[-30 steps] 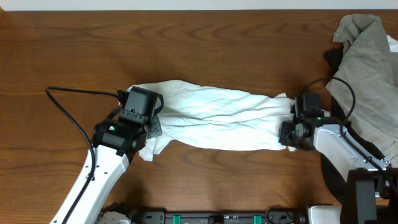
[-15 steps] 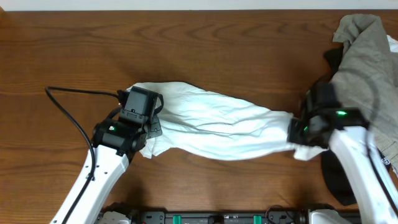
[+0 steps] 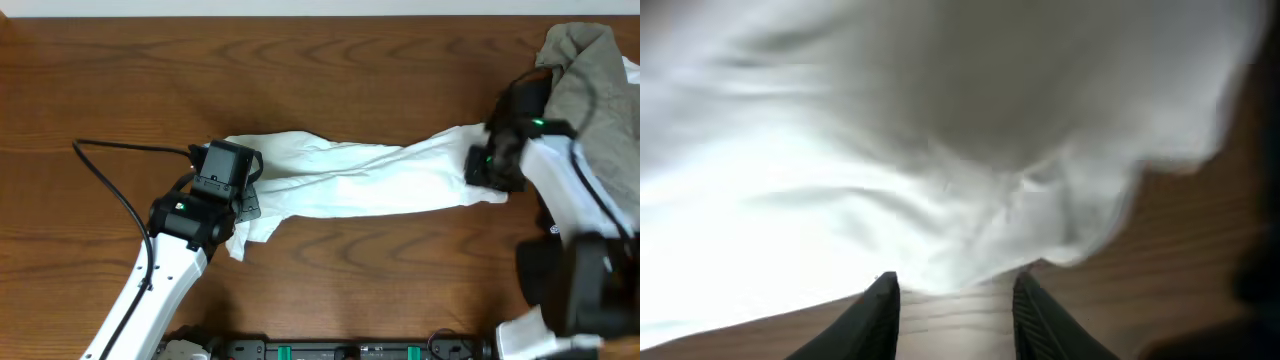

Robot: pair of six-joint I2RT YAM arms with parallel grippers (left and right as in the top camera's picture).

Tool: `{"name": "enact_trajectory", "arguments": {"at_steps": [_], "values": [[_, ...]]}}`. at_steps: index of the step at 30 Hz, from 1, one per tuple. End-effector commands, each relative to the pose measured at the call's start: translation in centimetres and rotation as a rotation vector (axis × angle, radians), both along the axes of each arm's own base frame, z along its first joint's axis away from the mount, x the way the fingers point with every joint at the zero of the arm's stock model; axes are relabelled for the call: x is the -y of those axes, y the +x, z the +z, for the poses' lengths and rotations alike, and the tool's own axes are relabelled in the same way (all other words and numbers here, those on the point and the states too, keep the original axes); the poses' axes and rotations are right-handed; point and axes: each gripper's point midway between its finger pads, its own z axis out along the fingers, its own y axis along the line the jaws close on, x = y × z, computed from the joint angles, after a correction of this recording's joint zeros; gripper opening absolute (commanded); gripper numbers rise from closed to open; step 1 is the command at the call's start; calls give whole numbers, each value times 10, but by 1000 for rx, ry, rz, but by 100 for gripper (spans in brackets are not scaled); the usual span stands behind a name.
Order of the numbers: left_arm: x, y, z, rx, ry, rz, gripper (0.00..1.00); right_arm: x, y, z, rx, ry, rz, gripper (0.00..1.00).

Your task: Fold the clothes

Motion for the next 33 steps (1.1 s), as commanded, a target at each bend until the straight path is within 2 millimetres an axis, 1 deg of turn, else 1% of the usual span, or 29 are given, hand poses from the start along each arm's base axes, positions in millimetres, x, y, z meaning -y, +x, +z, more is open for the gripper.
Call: {"name": "enact_trajectory", "arguments": {"at_steps": [1,2,4,5,6,7,8,9,10,11,12,14,17,19,20,21,22,24,25,26,28,31,33], "values": [[-4,4,6,17,16,7,7,8,-14,-19,-92,-20,0,35],[-4,4,6,17,16,6,7,7,-17,-22,-115,-20,1,35],[-3,4,6,17,15,7,7,6,-23,-22,-139,-18,3,35],[-3,4,6,17,15,7,16,6,-25,-20,-145,-18,11,35],[-3,4,6,17,15,7,34,5,-28,-18,-149,-18,23,35],[-3,4,6,17,15,7,49,5,-30,-15,-150,-15,33,36],[-3,4,6,17,15,7,52,5,-31,-12,-150,-15,34,36],[-3,4,6,17,15,7,52,5,-32,-10,-149,-15,34,36],[-2,3,5,10,9,3,42,4,-33,-8,-150,-15,35,36],[0,2,5,7,-2,-2,19,4,-33,-7,-149,-15,37,36],[3,1,4,2,-22,-10,6,3,-34,-7,-148,-15,38,36],[8,2,6,8,-44,-23,6,1,-34,-7,-149,-7,41,36],[4,7,13,51,-24,-16,6,-3,-35,-7,-151,18,49,36],[4,9,18,72,-34,-13,6,-4,-35,-7,-154,22,56,36],[9,7,19,71,-61,-22,15,-4,-35,-7,-153,22,60,36],[16,5,19,62,-100,-42,27,-4,-35,-7,-153,23,62,37],[27,1,19,44,-156,-72,36,-4,-35,-7,-152,22,62,36],[46,-7,18,3,-255,-127,44,-4,-34,-7,-149,22,62,37],[55,-12,16,-23,-293,-146,46,-4,-33,-7,-146,22,62,37],[59,-16,14,-45,-310,-146,47,-4,-33,-7,-146,22,62,37],[63,-23,6,-91,-318,-110,47,-4,-33,-7,-146,22,62,36],[73,-28,-11,-152,-336,-50,47,-4,-33,-7,-146,22,62,37],[78,-29,-27,-193,-349,6,47,-4,-33,-7,-146,22,62,37]]}}
